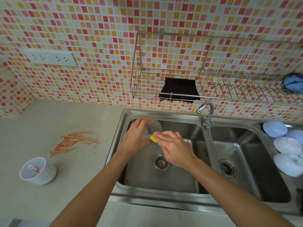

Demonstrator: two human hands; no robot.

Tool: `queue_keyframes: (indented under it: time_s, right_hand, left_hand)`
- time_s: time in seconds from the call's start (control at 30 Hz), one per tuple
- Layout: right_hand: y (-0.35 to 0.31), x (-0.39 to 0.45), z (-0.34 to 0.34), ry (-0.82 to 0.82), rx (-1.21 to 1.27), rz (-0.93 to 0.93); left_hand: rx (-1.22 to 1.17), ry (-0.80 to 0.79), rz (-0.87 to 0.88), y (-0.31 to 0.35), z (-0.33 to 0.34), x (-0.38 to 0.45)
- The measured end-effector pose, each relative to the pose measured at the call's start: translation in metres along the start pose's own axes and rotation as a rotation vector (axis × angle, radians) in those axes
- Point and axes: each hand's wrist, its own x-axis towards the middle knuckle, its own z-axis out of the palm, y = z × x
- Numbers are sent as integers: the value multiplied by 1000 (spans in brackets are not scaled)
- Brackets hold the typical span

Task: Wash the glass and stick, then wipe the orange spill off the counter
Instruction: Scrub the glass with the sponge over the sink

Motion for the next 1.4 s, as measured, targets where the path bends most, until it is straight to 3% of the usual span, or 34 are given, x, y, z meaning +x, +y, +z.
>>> queue_keyframes:
  time_s: [0.23, 0.37, 0.5, 0.53, 0.6, 0.7, 0.77, 0.9, 1.07, 1.23, 1.4]
  right_hand:
    - [25, 2, -9, -109, -245, -262]
    - [20, 2, -9, -57, -239, -132]
    - [1, -6, 10, -215, 166, 106]
    - [4, -6, 9, -247, 181, 91]
    - [13, -1, 1, -269, -36, -59]
    - [15, 12, -13, -176, -278, -135]
    - [14, 13, -11, -153, -273, -101]
    - [20, 3, -4, -265, -156, -147]
    - [24, 5, 0, -108, -251, -202]
    - [26, 8, 5, 47, -254, -131]
    - [15, 16, 13, 102, -216, -2]
  left_hand:
    - [131, -277, 127, -3, -8, 0]
    - [136, -261, 136, -3, -7, 3]
    - [141, -297, 142, -4, -5, 1]
    - [138, -311, 132, -5, -4, -1]
    - [134, -313, 129, -5, -3, -1]
    - [144, -266, 161, 0, -5, 9]
    - [134, -256, 176, 0, -9, 15]
    - [67, -299, 144, -9, -14, 13]
    - [-23, -330, 117, -7, -13, 18]
    - [-184, -238, -58, -12, -5, 11]
    - [-57, -114, -113, -7, 24, -3]
